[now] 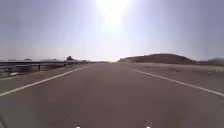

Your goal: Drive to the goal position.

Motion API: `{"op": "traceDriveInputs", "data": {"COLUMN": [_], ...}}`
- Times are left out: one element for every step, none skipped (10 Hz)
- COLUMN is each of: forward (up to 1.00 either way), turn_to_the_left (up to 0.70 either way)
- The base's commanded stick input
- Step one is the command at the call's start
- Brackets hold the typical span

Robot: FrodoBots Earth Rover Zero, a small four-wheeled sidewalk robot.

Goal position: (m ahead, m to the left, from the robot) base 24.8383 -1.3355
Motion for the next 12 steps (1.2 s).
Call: {"op": "traceDriveInputs", "data": {"forward": [0.70,0.70,0.70,0.70,0.70,0.70,0.70,0.70,0.70,0.70,0.70,0.70], "turn_to_the_left": [0.00,0.00,0.00,0.35,0.35,0.30,0.00,0.00,0.00,0.00,0.00,0.00]}}
